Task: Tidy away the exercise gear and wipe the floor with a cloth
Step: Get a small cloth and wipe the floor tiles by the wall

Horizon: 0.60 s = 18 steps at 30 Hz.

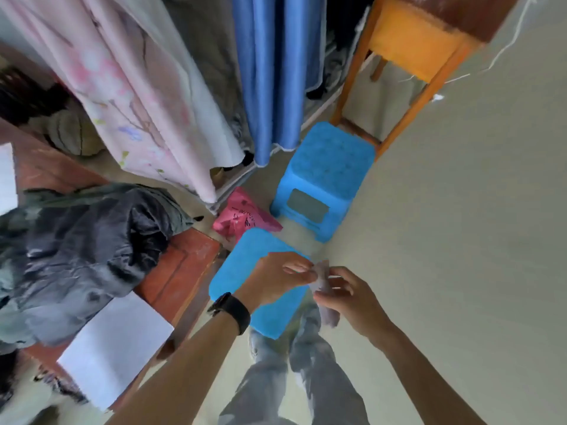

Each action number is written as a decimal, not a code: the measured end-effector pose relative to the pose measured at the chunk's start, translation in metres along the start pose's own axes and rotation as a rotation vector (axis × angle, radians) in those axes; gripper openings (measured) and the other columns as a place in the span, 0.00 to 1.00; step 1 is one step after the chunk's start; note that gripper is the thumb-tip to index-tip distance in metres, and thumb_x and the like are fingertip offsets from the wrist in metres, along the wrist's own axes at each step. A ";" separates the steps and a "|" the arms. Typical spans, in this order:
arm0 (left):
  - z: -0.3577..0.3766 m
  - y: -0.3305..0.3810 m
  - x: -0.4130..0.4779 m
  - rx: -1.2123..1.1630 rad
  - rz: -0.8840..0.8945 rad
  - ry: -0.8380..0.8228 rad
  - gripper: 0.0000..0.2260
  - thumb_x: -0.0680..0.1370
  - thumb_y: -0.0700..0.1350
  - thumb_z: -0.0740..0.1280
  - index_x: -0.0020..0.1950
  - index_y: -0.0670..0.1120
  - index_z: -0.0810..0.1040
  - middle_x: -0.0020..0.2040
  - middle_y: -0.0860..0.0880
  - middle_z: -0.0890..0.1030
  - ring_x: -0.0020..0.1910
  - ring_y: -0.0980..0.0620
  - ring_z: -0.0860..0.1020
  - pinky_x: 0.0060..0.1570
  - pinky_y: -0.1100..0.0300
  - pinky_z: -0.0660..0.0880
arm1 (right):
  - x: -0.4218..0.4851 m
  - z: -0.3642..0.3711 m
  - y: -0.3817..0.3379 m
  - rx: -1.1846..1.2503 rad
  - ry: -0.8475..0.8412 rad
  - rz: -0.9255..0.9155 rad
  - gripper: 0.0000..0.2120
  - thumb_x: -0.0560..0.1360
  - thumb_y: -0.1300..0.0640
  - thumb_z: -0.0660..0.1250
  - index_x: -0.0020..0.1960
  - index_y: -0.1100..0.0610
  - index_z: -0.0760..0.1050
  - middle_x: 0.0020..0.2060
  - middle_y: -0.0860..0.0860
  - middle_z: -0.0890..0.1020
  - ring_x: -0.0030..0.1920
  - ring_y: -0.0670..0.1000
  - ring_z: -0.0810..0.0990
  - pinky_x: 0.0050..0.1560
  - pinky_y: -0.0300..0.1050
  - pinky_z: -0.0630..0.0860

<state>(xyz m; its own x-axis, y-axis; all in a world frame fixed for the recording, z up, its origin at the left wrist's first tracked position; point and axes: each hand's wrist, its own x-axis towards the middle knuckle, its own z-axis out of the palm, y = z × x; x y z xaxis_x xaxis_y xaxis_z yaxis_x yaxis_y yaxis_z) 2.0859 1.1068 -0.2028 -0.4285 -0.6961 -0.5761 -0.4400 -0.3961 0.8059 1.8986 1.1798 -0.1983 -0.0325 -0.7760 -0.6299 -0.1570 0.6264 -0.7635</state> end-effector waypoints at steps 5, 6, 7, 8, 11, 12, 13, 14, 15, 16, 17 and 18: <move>0.042 0.089 -0.027 0.296 0.259 -0.034 0.05 0.74 0.52 0.75 0.43 0.55 0.80 0.49 0.59 0.84 0.51 0.65 0.79 0.53 0.68 0.71 | -0.087 -0.042 -0.018 0.220 0.282 -0.091 0.09 0.75 0.57 0.75 0.52 0.59 0.79 0.37 0.50 0.83 0.35 0.47 0.78 0.34 0.37 0.73; 0.053 0.106 -0.032 0.333 0.290 -0.082 0.06 0.74 0.54 0.75 0.41 0.58 0.79 0.52 0.59 0.83 0.53 0.64 0.79 0.55 0.66 0.71 | -0.103 -0.054 -0.019 0.222 0.333 -0.125 0.11 0.74 0.54 0.76 0.49 0.60 0.79 0.35 0.50 0.81 0.35 0.46 0.76 0.34 0.36 0.71; 0.066 0.122 -0.035 0.358 0.311 -0.134 0.07 0.73 0.57 0.74 0.39 0.60 0.78 0.54 0.60 0.83 0.55 0.64 0.79 0.57 0.65 0.71 | -0.120 -0.066 -0.020 0.226 0.383 -0.154 0.15 0.72 0.51 0.78 0.47 0.61 0.78 0.34 0.49 0.79 0.34 0.46 0.74 0.34 0.37 0.69; 0.081 0.138 -0.038 0.381 0.330 -0.188 0.07 0.71 0.60 0.73 0.38 0.62 0.78 0.55 0.62 0.83 0.56 0.64 0.79 0.58 0.64 0.72 | -0.137 -0.079 -0.020 0.240 0.433 -0.174 0.18 0.69 0.48 0.78 0.46 0.61 0.77 0.33 0.48 0.77 0.34 0.45 0.72 0.34 0.37 0.68; 0.132 0.177 -0.053 0.454 0.387 -0.323 0.08 0.72 0.59 0.74 0.40 0.59 0.78 0.48 0.62 0.83 0.50 0.62 0.80 0.55 0.60 0.74 | -0.189 -0.118 -0.013 0.332 0.570 -0.233 0.20 0.65 0.48 0.75 0.46 0.63 0.76 0.33 0.47 0.78 0.33 0.44 0.73 0.34 0.33 0.68; 0.151 0.188 -0.061 0.479 0.405 -0.372 0.09 0.72 0.57 0.75 0.41 0.57 0.77 0.44 0.61 0.82 0.45 0.61 0.79 0.52 0.60 0.73 | -0.207 -0.132 -0.008 0.369 0.616 -0.245 0.19 0.65 0.49 0.74 0.47 0.62 0.77 0.34 0.47 0.79 0.34 0.44 0.74 0.34 0.32 0.69; 0.170 0.198 -0.069 0.520 0.421 -0.424 0.09 0.70 0.57 0.75 0.42 0.57 0.77 0.42 0.59 0.82 0.42 0.60 0.78 0.48 0.62 0.73 | -0.225 -0.145 -0.001 0.403 0.651 -0.256 0.18 0.65 0.50 0.74 0.47 0.62 0.78 0.35 0.48 0.80 0.34 0.44 0.75 0.35 0.33 0.70; 0.189 0.204 -0.076 0.572 0.439 -0.469 0.11 0.68 0.60 0.74 0.44 0.58 0.77 0.41 0.57 0.82 0.40 0.60 0.77 0.45 0.64 0.73 | -0.243 -0.158 0.010 0.432 0.677 -0.263 0.16 0.66 0.51 0.75 0.47 0.61 0.78 0.36 0.48 0.82 0.36 0.44 0.77 0.38 0.34 0.71; 0.209 0.208 -0.082 0.620 0.462 -0.495 0.12 0.67 0.62 0.73 0.45 0.60 0.77 0.41 0.57 0.82 0.38 0.61 0.76 0.43 0.65 0.72 | -0.260 -0.170 0.023 0.447 0.698 -0.263 0.14 0.68 0.53 0.77 0.47 0.60 0.78 0.38 0.48 0.82 0.38 0.44 0.78 0.40 0.37 0.72; 0.230 0.211 -0.087 0.647 0.490 -0.501 0.11 0.67 0.63 0.72 0.44 0.61 0.77 0.39 0.58 0.81 0.37 0.61 0.76 0.42 0.66 0.72 | -0.277 -0.182 0.039 0.452 0.715 -0.254 0.11 0.71 0.55 0.77 0.47 0.59 0.78 0.38 0.48 0.83 0.39 0.45 0.79 0.42 0.40 0.72; 0.252 0.211 -0.089 0.655 0.509 -0.486 0.08 0.68 0.61 0.72 0.43 0.61 0.77 0.37 0.60 0.80 0.37 0.61 0.75 0.42 0.66 0.72 | -0.295 -0.193 0.055 0.452 0.728 -0.240 0.10 0.73 0.55 0.76 0.47 0.59 0.78 0.38 0.49 0.82 0.40 0.46 0.78 0.43 0.42 0.71; 0.276 0.211 -0.094 0.638 0.528 -0.476 0.06 0.71 0.57 0.73 0.43 0.58 0.78 0.36 0.61 0.79 0.38 0.60 0.75 0.43 0.64 0.72 | -0.311 -0.204 0.073 0.460 0.730 -0.228 0.11 0.73 0.53 0.76 0.46 0.58 0.77 0.38 0.49 0.81 0.40 0.47 0.78 0.43 0.44 0.71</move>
<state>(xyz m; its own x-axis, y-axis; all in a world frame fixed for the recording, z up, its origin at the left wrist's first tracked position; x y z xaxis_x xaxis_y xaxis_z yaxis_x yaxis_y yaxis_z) 1.8154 1.2543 -0.0167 -0.9091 -0.3193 -0.2676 -0.3849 0.3984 0.8326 1.6963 1.4518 -0.0287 -0.6941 -0.6408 -0.3280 0.1699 0.2969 -0.9397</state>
